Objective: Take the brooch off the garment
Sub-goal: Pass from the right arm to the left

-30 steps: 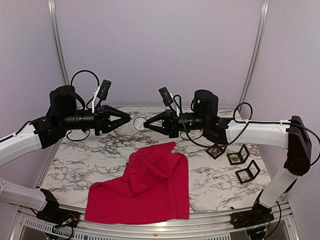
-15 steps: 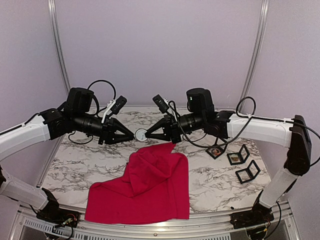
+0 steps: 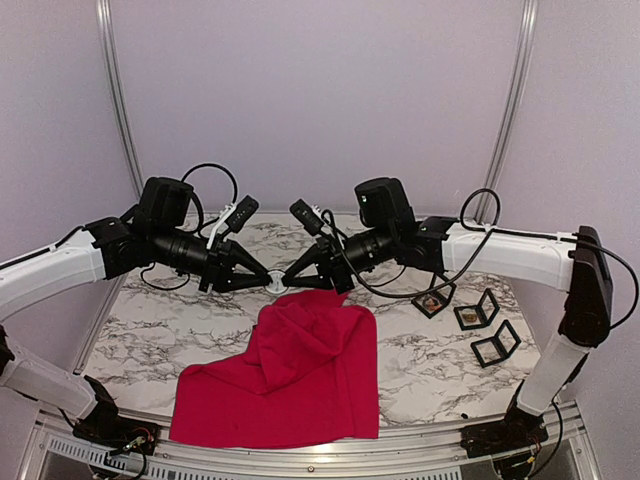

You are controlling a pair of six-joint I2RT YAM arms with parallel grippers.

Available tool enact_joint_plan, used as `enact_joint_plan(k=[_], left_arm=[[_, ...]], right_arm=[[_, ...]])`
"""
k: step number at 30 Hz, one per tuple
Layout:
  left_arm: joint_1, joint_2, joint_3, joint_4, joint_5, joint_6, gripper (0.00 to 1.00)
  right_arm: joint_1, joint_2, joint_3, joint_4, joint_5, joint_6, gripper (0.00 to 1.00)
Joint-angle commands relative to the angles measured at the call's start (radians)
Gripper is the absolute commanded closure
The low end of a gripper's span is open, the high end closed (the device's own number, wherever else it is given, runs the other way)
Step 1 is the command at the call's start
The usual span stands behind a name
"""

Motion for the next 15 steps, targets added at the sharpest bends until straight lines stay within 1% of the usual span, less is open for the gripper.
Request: enact_joint_plan(k=[1, 7, 8, 12, 15], left_arm=[[-0.006, 0.02, 0.018, 0.015, 0.029, -0.002, 0.82], [-0.012, 0.024, 0.012, 0.02, 0.037, -0.003, 0.89], [-0.012, 0.023, 0.01, 0.025, 0.038, -0.004, 0.91], [-0.019, 0.02, -0.004, 0.043, 0.04, -0.021, 1.0], [-0.023, 0.02, -0.018, 0.06, 0.028, -0.023, 1.0]], right_arm=[[0.013, 0.01, 0.048, -0.046, 0.007, -0.024, 1.0], [0.014, 0.01, 0.053, -0.061, 0.019, -0.024, 1.0], [0.015, 0.01, 0.053, -0.063, 0.021, -0.044, 1.0], [0.015, 0.012, 0.055, -0.06, 0.024, -0.046, 1.0], [0.013, 0.01, 0.053, -0.039, 0.035, -0.032, 1.0]])
